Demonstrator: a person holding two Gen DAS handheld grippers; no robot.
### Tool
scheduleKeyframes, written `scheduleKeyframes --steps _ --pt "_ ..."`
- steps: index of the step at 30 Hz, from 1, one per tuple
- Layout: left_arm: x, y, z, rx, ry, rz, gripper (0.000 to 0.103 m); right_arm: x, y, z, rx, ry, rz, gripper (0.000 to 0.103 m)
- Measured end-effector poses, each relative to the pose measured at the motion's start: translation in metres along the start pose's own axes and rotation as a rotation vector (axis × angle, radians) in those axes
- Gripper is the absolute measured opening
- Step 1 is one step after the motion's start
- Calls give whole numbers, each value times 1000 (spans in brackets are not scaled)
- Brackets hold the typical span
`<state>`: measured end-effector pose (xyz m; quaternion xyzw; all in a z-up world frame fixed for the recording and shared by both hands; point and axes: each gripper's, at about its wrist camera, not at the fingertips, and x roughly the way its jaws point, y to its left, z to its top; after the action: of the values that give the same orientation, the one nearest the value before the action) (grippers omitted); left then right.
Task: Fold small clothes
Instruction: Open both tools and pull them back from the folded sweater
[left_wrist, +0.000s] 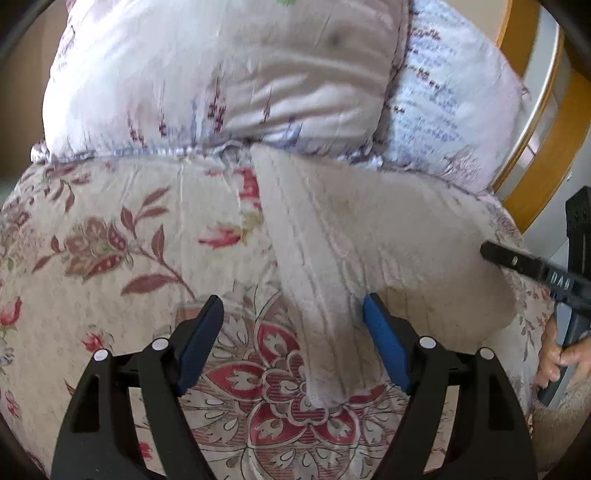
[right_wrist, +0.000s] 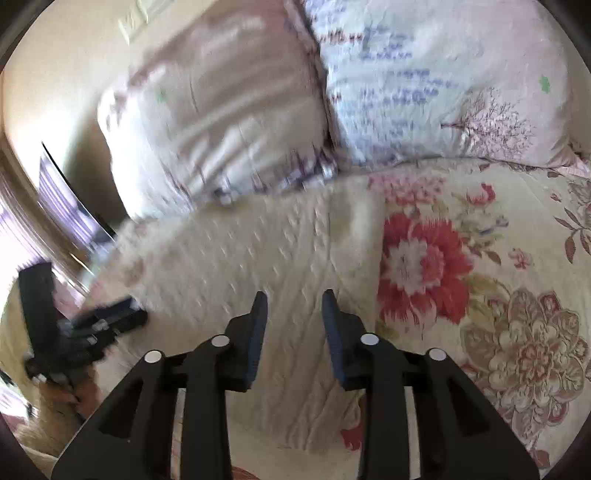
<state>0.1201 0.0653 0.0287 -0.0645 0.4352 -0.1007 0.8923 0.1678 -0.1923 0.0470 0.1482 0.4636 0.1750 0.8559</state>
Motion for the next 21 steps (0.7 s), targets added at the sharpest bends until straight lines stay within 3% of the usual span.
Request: scheduleKeyframes --steps 5,10,18,21 --pt "11 -1 -5 -7 12 26 86 3 21 -5 -93 -30 -111 37" --pt "-12 1 -12 2 -60 -3 86 -28 25 -15 -82 -128 -107 71" --pt "-38 5 -28 -3 -131 26 100 -64 27 -35 -77 -245 -177 98" --pt "-41 3 -35 -3 -132 37 101 -70 31 -44 -87 -260 -198 99"
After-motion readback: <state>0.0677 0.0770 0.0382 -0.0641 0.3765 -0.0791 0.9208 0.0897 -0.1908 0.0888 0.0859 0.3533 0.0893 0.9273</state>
